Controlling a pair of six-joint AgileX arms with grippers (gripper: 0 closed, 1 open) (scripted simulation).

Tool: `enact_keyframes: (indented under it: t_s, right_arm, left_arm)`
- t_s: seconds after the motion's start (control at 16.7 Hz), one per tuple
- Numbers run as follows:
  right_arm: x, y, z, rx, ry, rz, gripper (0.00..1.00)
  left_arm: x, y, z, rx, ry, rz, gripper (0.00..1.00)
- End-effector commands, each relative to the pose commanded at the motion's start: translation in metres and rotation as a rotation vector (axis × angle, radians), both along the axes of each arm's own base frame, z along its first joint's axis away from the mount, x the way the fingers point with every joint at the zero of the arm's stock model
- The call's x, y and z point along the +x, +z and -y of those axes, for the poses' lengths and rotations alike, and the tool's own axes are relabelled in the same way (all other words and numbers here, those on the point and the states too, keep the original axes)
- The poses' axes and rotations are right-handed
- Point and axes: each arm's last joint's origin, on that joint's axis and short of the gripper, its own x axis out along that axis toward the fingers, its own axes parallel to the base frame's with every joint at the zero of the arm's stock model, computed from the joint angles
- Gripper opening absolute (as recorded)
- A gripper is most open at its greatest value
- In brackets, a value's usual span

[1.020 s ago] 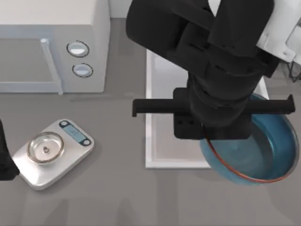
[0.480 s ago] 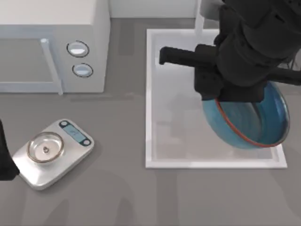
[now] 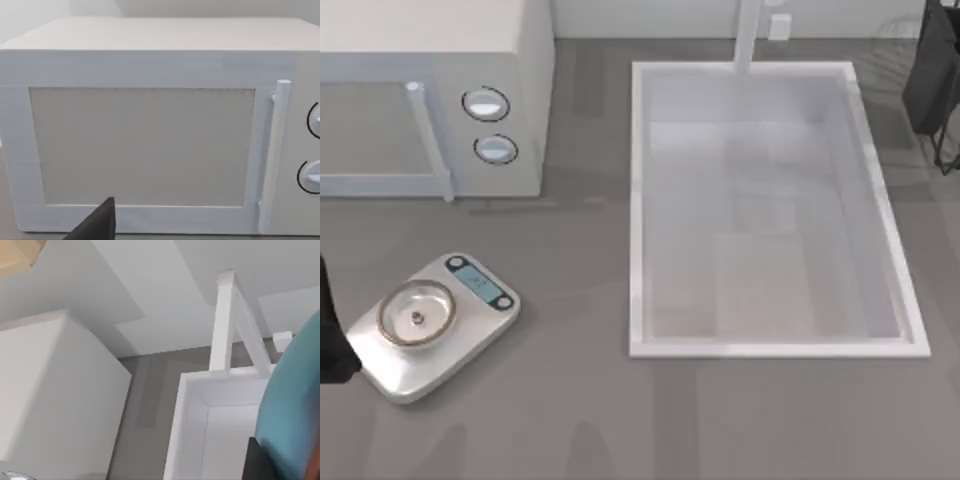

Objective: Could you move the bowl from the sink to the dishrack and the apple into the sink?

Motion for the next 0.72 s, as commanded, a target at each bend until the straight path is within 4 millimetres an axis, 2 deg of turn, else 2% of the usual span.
enact_keyframes:
  t_s: [0.18, 0.36, 0.54, 0.72]
  right_arm:
    - [0.001, 0.012, 0.075, -0.119, -0.124, 0.286, 0.00]
    - [-0.010, 0.017, 0.130, -0.277, -0.234, 0.457, 0.00]
    - [-0.020, 0.018, 0.157, -0.382, -0.293, 0.527, 0.00]
    - [-0.022, 0.017, 0.160, -0.397, -0.301, 0.534, 0.00]
  left_arm:
    - [0.000, 0.000, 0.000, 0.000, 0.000, 0.000, 1.00]
    - [0.000, 0.000, 0.000, 0.000, 0.000, 0.000, 1.00]
    - [0.000, 0.000, 0.000, 0.000, 0.000, 0.000, 1.00]
    - [0.000, 0.000, 0.000, 0.000, 0.000, 0.000, 1.00]
